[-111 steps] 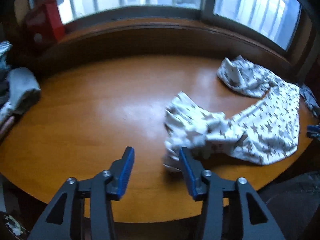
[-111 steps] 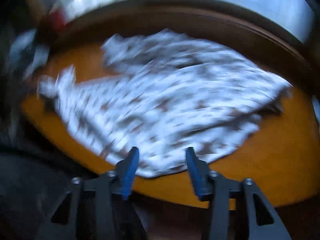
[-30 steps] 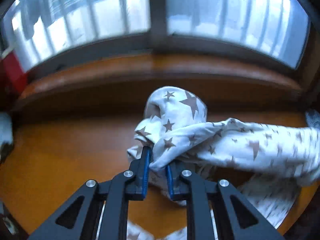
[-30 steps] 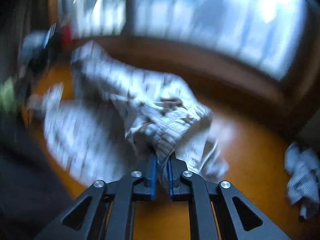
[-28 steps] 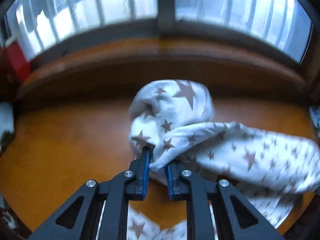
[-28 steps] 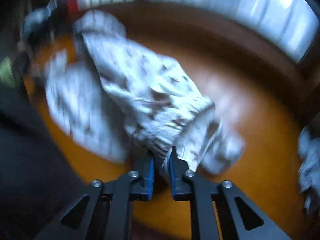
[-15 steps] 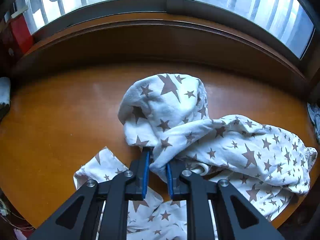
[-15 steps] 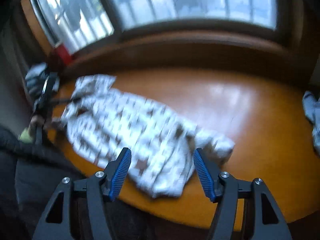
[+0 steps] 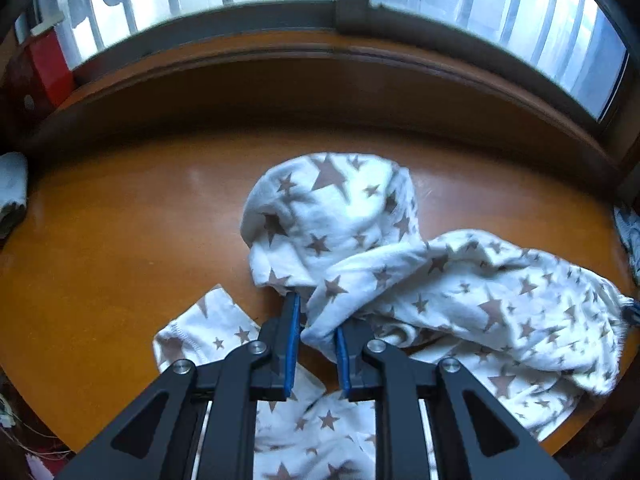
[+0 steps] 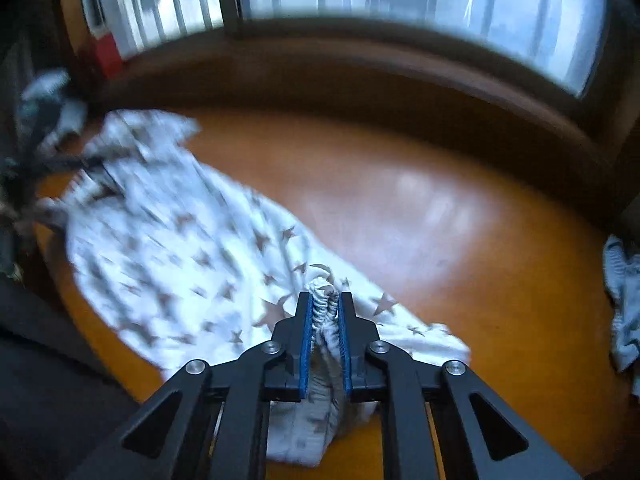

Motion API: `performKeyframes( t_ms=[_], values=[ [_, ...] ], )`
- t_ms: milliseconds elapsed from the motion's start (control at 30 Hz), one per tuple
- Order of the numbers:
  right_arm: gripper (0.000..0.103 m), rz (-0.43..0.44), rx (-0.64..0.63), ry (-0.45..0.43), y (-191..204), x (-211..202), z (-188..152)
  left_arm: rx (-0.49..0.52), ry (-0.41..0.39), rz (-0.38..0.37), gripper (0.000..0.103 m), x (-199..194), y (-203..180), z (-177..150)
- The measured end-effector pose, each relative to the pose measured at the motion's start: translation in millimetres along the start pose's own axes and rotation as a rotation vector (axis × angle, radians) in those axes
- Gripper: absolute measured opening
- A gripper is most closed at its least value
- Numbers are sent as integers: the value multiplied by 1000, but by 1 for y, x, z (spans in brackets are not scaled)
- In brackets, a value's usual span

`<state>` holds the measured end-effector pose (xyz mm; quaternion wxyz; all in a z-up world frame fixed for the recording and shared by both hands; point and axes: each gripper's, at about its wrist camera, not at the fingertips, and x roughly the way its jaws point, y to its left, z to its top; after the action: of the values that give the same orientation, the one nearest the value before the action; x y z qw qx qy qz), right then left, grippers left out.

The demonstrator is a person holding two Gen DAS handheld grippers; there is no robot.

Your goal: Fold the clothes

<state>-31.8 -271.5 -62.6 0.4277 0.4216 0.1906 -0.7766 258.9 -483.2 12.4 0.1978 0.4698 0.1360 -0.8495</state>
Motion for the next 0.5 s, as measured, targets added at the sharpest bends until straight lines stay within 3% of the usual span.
performKeyframes(
  t_ms=[67, 167, 233, 300, 400, 500],
  values=[
    [9, 39, 36, -85, -9, -33, 11, -8, -37, -5, 15, -13, 4, 10],
    [9, 9, 80, -192, -35, -59, 42, 11, -90, 8, 15, -19, -3, 33],
    [9, -43, 111, -243, -56, -56, 67, 37, -117, 24, 15, -14, -18, 47],
    [9, -123, 165, -276, -75, -28, 98, 62, -137, 38, 15, -3, -33, 66],
    [13, -279, 226, -238, -111, 36, 143, 115, -94, 51, 16, 37, -57, 102],
    [16, -370, 292, -65, -141, 100, 164, 160, 16, 114, 16, 81, -83, 124]
  ],
)
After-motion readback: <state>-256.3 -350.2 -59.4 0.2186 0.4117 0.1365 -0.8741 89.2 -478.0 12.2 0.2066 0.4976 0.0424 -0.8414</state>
